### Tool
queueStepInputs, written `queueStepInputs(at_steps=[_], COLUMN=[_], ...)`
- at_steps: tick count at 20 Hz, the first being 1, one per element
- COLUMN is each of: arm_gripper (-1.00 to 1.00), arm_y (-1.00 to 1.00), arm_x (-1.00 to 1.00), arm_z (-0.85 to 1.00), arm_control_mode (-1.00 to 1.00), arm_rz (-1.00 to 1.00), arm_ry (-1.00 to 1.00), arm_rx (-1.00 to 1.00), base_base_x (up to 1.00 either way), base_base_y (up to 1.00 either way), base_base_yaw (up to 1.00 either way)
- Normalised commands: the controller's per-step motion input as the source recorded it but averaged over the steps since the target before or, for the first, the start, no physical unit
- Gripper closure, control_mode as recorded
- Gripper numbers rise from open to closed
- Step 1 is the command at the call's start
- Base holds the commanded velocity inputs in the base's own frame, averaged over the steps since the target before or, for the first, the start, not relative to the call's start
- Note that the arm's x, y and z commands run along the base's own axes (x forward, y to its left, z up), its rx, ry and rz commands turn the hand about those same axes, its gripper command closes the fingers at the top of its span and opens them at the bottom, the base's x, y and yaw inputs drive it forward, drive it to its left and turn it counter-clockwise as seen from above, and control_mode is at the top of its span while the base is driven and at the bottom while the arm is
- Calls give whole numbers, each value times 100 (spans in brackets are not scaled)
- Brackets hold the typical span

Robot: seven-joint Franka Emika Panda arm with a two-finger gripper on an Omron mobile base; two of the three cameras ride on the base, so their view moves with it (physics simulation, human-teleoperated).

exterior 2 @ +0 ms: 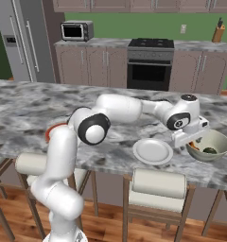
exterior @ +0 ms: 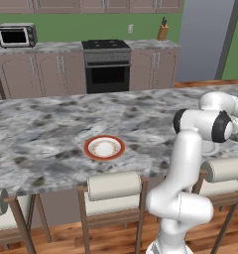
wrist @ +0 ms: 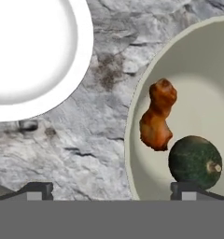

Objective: Pick the chicken drumstick and squash from their plates and place them in the bowl. Then put the bowl in the fridge.

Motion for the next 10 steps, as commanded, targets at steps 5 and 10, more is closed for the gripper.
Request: queueStepInputs(at_steps=[5, 10], arm_gripper=[-100, -100], arm_y=[-18, -14], arm_x=[18, 14], arm_z=[-18, -19], arm_control_mode=[-100, -100], arm_rz=[1, 1], arm_ry=[0, 0], arm_rx=[0, 0], base_base_x=[0, 0], base_base_y=[0, 0], base_base_yaw=[0, 0])
